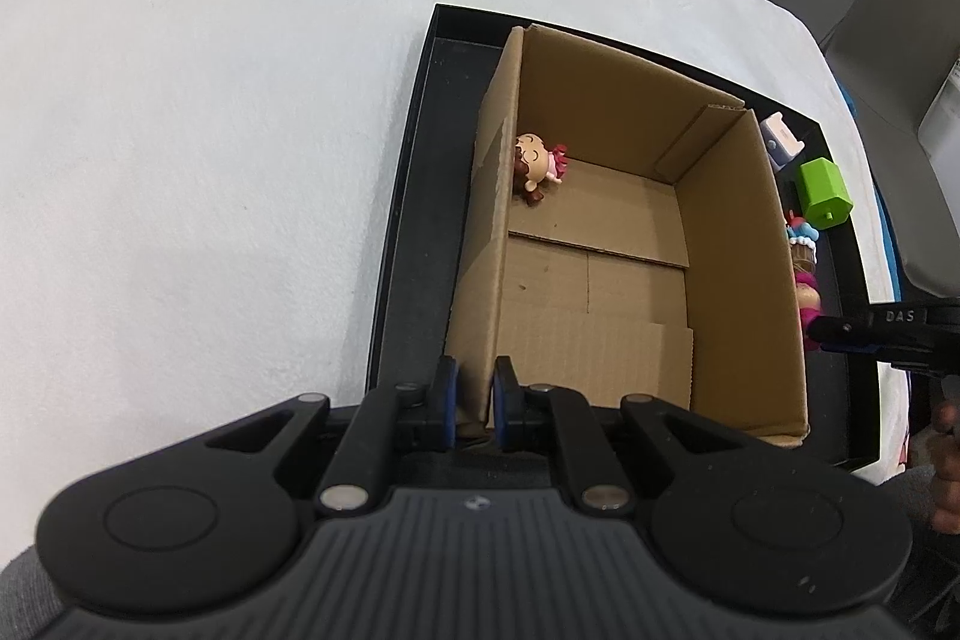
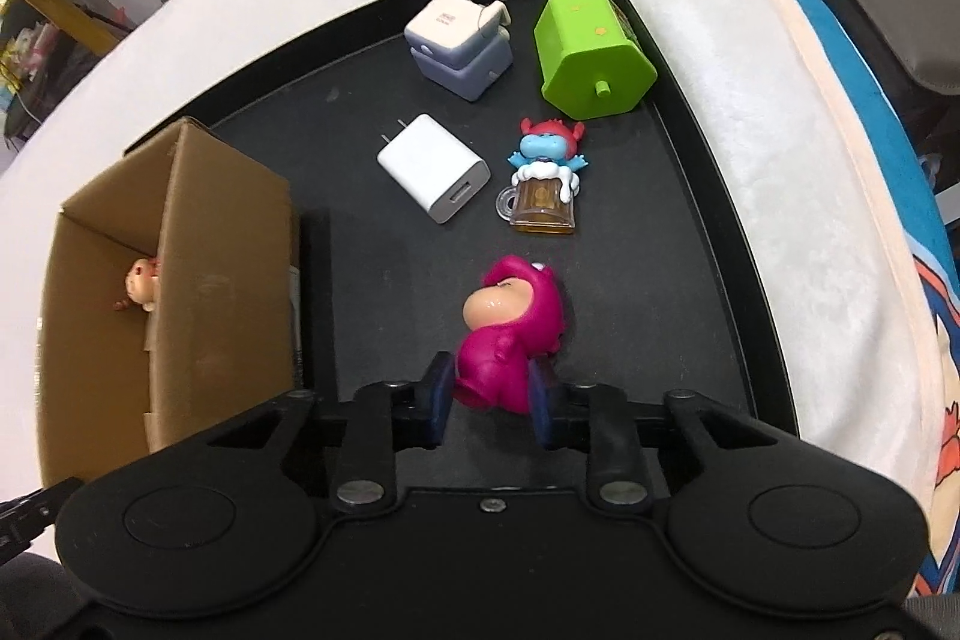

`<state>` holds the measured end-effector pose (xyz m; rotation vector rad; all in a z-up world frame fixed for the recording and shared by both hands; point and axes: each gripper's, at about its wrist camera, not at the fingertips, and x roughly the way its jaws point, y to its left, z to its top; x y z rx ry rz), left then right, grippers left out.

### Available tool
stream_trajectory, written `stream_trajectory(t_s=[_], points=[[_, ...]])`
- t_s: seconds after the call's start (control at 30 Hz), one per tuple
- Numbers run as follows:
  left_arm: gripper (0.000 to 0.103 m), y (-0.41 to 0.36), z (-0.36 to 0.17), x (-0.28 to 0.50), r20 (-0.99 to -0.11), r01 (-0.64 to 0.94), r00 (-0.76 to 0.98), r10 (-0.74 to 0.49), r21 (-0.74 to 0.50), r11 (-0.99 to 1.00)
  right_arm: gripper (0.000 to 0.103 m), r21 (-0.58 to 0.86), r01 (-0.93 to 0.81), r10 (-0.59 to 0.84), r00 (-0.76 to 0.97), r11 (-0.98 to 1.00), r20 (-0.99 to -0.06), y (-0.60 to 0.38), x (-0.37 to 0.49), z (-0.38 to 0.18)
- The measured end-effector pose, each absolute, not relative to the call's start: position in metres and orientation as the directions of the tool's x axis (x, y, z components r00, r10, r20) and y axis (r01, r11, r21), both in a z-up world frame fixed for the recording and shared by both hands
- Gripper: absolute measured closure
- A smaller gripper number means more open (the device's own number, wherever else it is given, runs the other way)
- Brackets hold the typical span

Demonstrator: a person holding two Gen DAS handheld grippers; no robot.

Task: Organize rigid objects
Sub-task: 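Close the right gripper on the pink dinosaur figure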

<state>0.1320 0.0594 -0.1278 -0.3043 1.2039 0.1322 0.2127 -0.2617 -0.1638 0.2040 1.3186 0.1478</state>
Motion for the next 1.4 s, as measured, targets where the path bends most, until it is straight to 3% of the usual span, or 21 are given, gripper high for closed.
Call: stream_trajectory(t_s=[0.3, 0.33, 0.4, 0.47, 0.67, 0.73, 0.77, 0.8, 1.4], points=[[0.092, 0.06, -0.124, 0.13, -0.93, -0.256, 0.362, -0.065, -0.166, 0.952, 0.09, 0.227, 0.001, 0.221, 0.236, 0.974, -0.946, -0.253, 0.214, -0.17], [0.092, 0.06, -0.124, 0.129, -0.93, -0.255, 0.363, -0.066, -0.167, 0.953, 0.085, 0.229, 0.008, 0.221, 0.236, 0.973, -0.946, -0.252, 0.217, -0.172], [0.092, 0.06, -0.124, 0.13, -0.93, -0.255, 0.362, -0.067, -0.169, 0.952, 0.038, 0.215, 0.015, 0.204, 0.247, 0.977, -0.947, -0.25, 0.221, -0.175], [0.092, 0.061, -0.124, 0.131, -0.929, -0.256, 0.364, -0.07, -0.171, 0.951, 0.031, 0.183, 0.01, 0.174, 0.263, 0.983, -0.949, -0.246, 0.224, -0.178], [0.092, 0.063, -0.124, 0.132, -0.929, -0.262, 0.363, -0.077, -0.181, 0.948, 0.031, 0.173, 0.014, 0.164, 0.254, 0.985, -0.953, -0.237, 0.232, -0.193], [0.092, 0.063, -0.125, 0.132, -0.928, -0.258, 0.364, -0.08, -0.184, 0.948, 0.036, 0.177, -0.003, 0.172, 0.243, 0.984, -0.955, -0.232, 0.232, -0.196], [0.092, 0.063, -0.125, 0.132, -0.928, -0.256, 0.365, -0.082, -0.184, 0.949, 0.043, 0.181, -0.008, 0.178, 0.236, 0.983, -0.955, -0.23, 0.231, -0.197], [0.092, 0.064, -0.126, 0.131, -0.927, -0.256, 0.365, -0.084, -0.186, 0.949, 0.068, 0.183, -0.013, 0.182, 0.221, 0.983, -0.958, -0.228, 0.231, -0.199], [0.092, 0.068, -0.128, 0.13, -0.924, -0.251, 0.368, -0.103, -0.205, 0.946, 0.069, 0.228, 0.022, 0.214, 0.266, 0.973, -0.94, -0.236, 0.223, -0.167]])
